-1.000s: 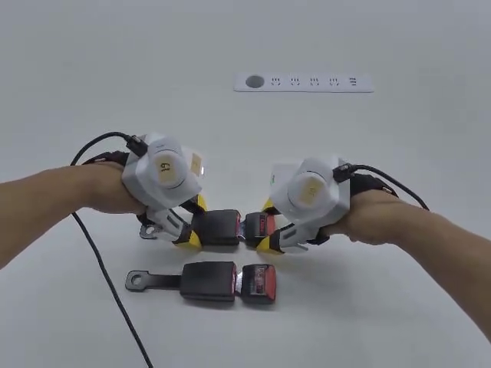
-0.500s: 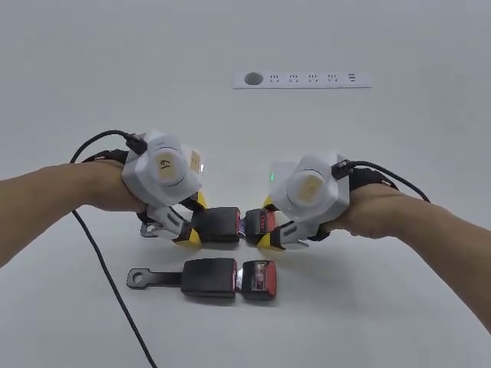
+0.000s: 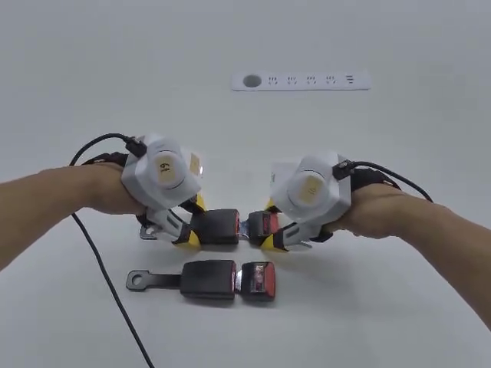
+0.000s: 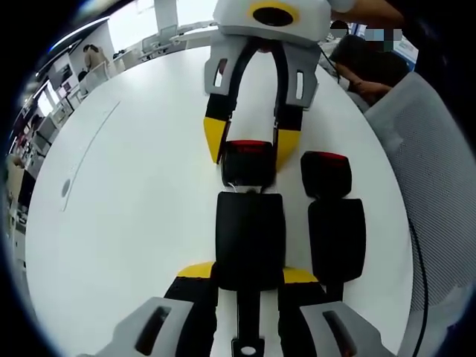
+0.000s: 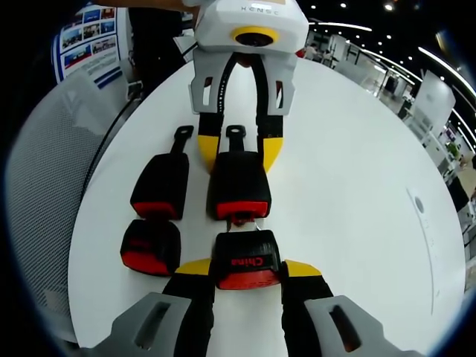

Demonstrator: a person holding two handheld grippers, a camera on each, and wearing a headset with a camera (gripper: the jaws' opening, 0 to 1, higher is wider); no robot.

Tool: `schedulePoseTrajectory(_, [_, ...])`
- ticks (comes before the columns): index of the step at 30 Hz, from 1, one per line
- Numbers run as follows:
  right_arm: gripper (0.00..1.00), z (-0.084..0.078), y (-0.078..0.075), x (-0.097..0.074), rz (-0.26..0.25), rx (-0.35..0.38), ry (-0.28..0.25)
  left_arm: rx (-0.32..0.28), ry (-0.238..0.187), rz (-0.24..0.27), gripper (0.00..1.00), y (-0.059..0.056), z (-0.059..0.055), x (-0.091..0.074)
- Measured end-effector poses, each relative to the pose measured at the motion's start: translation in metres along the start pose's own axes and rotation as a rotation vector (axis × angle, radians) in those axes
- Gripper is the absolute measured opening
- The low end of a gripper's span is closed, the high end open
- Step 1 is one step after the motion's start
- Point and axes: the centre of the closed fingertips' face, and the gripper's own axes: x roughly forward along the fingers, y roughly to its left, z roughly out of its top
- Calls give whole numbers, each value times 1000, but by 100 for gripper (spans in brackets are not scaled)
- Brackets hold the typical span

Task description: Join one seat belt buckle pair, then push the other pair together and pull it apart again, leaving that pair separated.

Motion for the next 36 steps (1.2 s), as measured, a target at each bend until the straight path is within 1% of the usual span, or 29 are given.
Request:
schedulePoseTrajectory(3, [31, -6, -2, -5, 4, -2, 11, -3, -4, 0, 31, 1, -1, 0])
schedulePoseTrajectory(4, [31, -8, -3, -5, 5, -3, 8, -2, -6, 0, 31, 1, -1, 1])
schedulePoseTrajectory(6, [31, -6, -2, -4, 5, 0, -1, -1, -5, -2, 31, 1, -1, 1])
schedulePoseTrajectory(13, [31, -8, -4, -1, 7, -1, -1, 0, -1, -2, 31, 0, 0, 1])
schedulePoseTrajectory(15, [31, -6, -1, -6, 7, -2, 0, -1, 0, -2, 31, 0, 0, 1])
schedulePoseTrajectory(24, [31, -9, -2, -3, 11, 1, 2, 0, 1, -3, 31, 1, -2, 1])
schedulePoseTrajectory(27, [31, -8, -1, -7, 12, -1, 5, 0, 1, -3, 31, 1, -1, 1])
schedulePoseTrajectory(29, [31, -11, -2, -4, 14, -3, 9, -1, 0, -3, 31, 1, -1, 1])
schedulePoseTrajectory(36, [31, -16, -1, -11, 14, 4, 16, 0, 0, -3, 31, -4, 3, 0])
